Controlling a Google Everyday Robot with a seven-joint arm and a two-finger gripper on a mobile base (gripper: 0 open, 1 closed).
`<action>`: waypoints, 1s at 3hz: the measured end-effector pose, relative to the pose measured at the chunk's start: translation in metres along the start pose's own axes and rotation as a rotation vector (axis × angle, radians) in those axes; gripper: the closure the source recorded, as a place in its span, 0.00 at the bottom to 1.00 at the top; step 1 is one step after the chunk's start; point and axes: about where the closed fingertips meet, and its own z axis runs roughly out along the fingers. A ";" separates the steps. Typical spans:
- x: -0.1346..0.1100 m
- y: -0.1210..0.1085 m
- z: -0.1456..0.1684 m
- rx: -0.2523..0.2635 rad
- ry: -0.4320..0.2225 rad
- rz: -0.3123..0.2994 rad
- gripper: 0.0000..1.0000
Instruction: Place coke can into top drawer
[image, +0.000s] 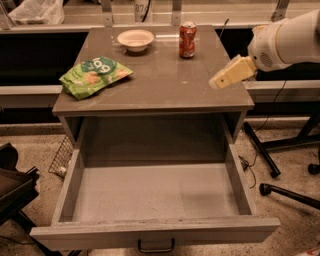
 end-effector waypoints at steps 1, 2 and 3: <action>-0.010 -0.036 0.029 0.141 -0.094 0.133 0.00; -0.018 -0.043 0.025 0.167 -0.121 0.127 0.00; -0.016 -0.038 0.027 0.152 -0.112 0.128 0.00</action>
Offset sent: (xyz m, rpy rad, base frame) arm 0.0330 -0.0022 -0.0031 0.0819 -0.0529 -0.0956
